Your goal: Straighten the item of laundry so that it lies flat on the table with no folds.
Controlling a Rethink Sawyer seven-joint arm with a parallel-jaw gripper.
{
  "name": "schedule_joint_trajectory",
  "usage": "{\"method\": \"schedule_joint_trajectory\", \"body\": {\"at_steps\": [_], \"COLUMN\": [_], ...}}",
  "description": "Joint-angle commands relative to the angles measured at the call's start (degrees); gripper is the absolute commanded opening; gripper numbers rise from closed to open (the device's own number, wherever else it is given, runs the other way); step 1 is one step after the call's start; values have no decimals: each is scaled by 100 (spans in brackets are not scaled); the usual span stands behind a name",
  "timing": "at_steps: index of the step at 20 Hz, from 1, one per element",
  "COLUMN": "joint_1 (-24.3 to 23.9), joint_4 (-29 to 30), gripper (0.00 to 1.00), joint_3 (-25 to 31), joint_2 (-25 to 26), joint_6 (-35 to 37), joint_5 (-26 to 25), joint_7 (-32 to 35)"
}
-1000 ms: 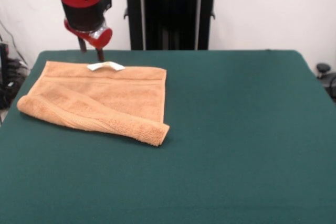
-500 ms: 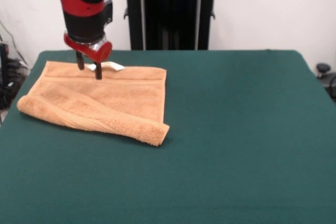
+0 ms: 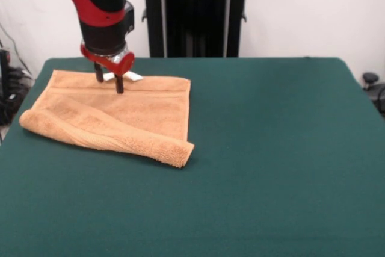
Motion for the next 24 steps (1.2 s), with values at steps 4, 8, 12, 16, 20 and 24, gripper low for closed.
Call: {"method": "schedule_joint_trajectory", "body": {"at_steps": [4,8,12,16,20,24], "joint_1": [418,493,445,414,395,385], "joint_4": [-452,-785,-796,-916,-944,-912], "gripper": [100,100,100,100,100,100], "joint_3": [127,98,130,168,180,192], "joint_2": [503,704,695,813,881,885], "joint_6": [1216,1949,1960,1943,1862,1782], "joint_5": [55,-18,-99,-176,-187,-214], "joint_7": [17,-200,-190,-195,-154,-131]}}
